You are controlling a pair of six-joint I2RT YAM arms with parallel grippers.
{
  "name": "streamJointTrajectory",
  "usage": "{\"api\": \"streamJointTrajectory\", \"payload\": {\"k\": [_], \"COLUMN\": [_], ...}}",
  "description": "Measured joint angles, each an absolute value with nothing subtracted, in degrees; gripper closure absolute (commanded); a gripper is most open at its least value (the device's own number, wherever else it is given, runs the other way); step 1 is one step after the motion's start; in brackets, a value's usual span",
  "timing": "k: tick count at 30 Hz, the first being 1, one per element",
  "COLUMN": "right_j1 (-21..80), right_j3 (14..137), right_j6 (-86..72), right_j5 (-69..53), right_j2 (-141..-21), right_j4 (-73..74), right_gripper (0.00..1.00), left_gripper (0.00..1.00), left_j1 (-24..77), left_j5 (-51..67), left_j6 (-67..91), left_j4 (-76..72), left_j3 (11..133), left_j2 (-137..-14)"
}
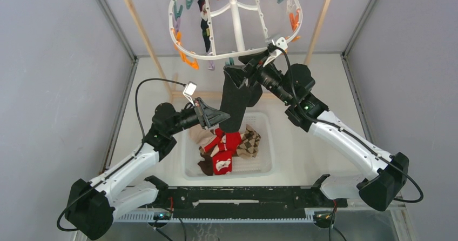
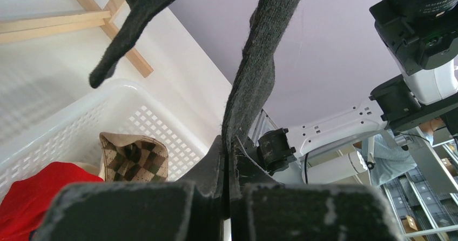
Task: Remove the socks clipped to the hanger
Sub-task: Remove the sock from the hanger.
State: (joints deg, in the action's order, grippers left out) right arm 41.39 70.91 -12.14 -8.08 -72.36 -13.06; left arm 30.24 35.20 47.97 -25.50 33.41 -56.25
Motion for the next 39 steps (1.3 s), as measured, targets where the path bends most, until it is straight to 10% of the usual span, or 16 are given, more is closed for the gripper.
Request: {"api": "streamJointTrajectory", "payload": {"k": [18, 26, 32, 39], "right_j1": [41.3, 41.3, 41.1, 40.9], "right_j3": [71.7, 71.7, 71.8, 72.1], "right_j6": [-13.1, -14.0, -14.5, -14.7], "right_j5": [-7.4, -8.0, -7.9, -7.9], "right_j2": [-74.7, -75.4, -75.5, -75.5], "right_j4": [-13.5, -14.5, -15.2, -15.7], "right_gripper": [0.33, 0.54, 0.94, 0.95], "left_gripper": [0.99, 0.99, 0.99, 0.98], "left_j1": [30.2, 30.2, 30.2, 30.2], "left_j5": [35.4, 35.9, 36.2, 36.2], "left_j6": [47.9, 47.9, 47.7, 47.5], "left_j4": [-25.5, -25.5, -25.5, -25.0], "left_j3": [33.4, 33.4, 33.4, 33.4], "left_j2": [-56.2, -56.2, -56.2, -56.2]}}
